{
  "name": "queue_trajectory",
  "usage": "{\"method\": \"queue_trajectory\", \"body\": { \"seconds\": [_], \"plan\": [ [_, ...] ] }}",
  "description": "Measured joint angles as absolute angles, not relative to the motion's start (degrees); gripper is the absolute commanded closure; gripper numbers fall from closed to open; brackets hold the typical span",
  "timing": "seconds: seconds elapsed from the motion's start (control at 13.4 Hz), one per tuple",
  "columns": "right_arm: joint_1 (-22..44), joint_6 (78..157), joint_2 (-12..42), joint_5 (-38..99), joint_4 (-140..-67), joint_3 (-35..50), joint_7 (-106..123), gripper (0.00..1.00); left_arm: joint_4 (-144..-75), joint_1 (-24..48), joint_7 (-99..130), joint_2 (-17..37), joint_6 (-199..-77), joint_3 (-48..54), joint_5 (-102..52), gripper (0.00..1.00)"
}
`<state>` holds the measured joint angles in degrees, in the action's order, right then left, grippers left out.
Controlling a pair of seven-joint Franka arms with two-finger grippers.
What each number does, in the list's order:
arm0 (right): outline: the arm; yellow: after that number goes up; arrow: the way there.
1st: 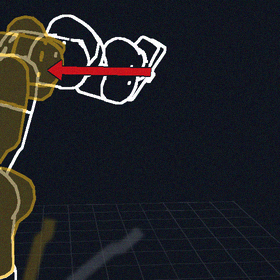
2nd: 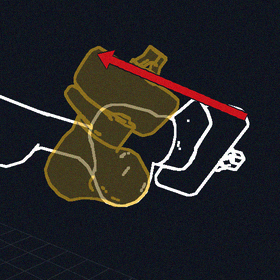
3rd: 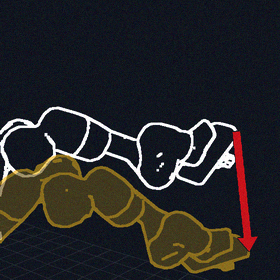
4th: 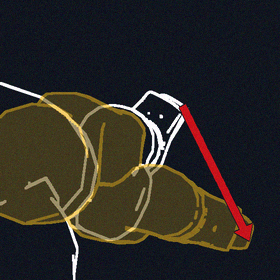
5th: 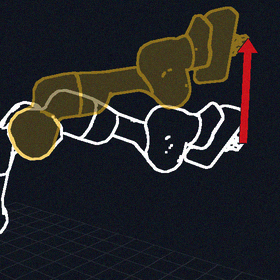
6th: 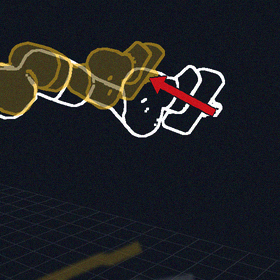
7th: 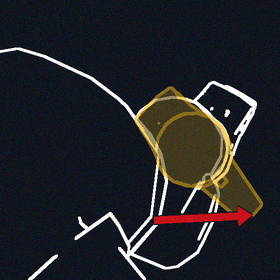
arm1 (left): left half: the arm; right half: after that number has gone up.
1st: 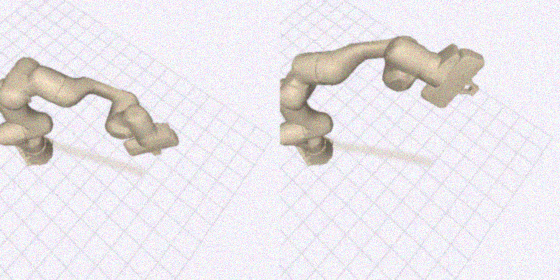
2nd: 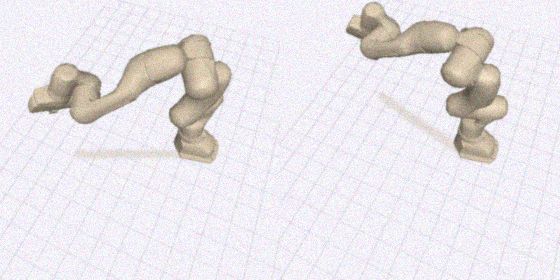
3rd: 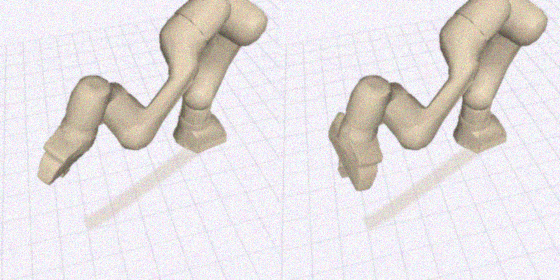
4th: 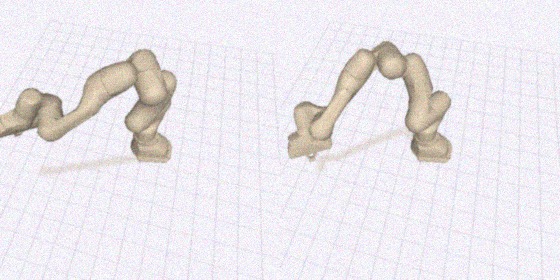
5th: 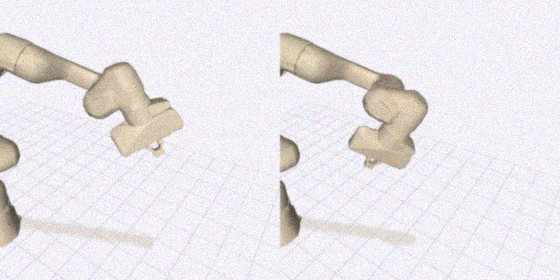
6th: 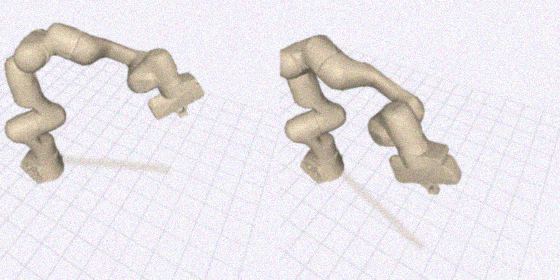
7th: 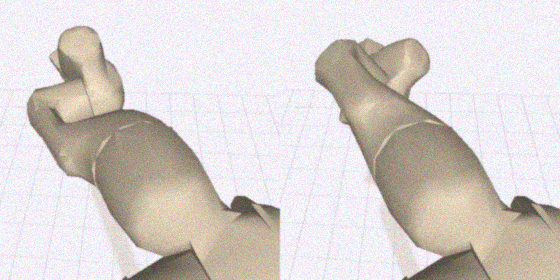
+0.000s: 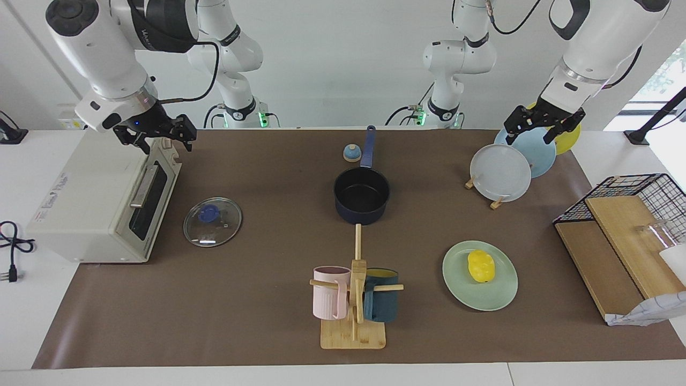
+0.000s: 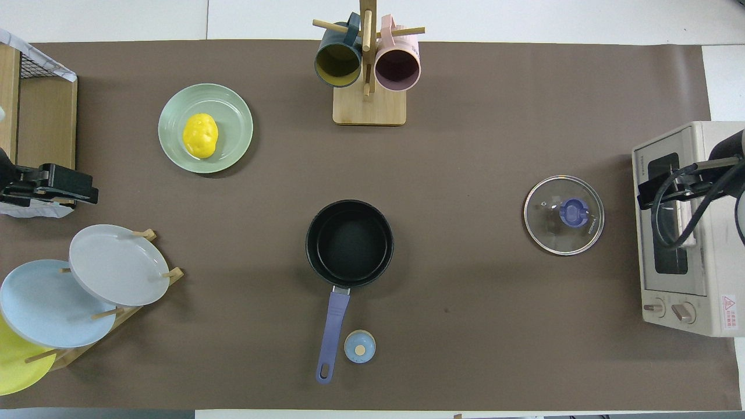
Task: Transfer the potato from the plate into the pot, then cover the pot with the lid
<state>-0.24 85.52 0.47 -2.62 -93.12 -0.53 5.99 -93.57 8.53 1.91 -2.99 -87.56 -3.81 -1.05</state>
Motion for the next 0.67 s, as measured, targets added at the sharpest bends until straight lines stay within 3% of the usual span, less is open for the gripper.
{"method": "queue_trajectory", "body": {
  "seconds": [0.67],
  "plan": [
    [-0.2,85.5,0.5,-2.6,-93.1,-0.5,6.0,0.0,-93.7,8.6,1.7,-3.0,-90.7,-3.7,-1.0,0.0]
  ]
}}
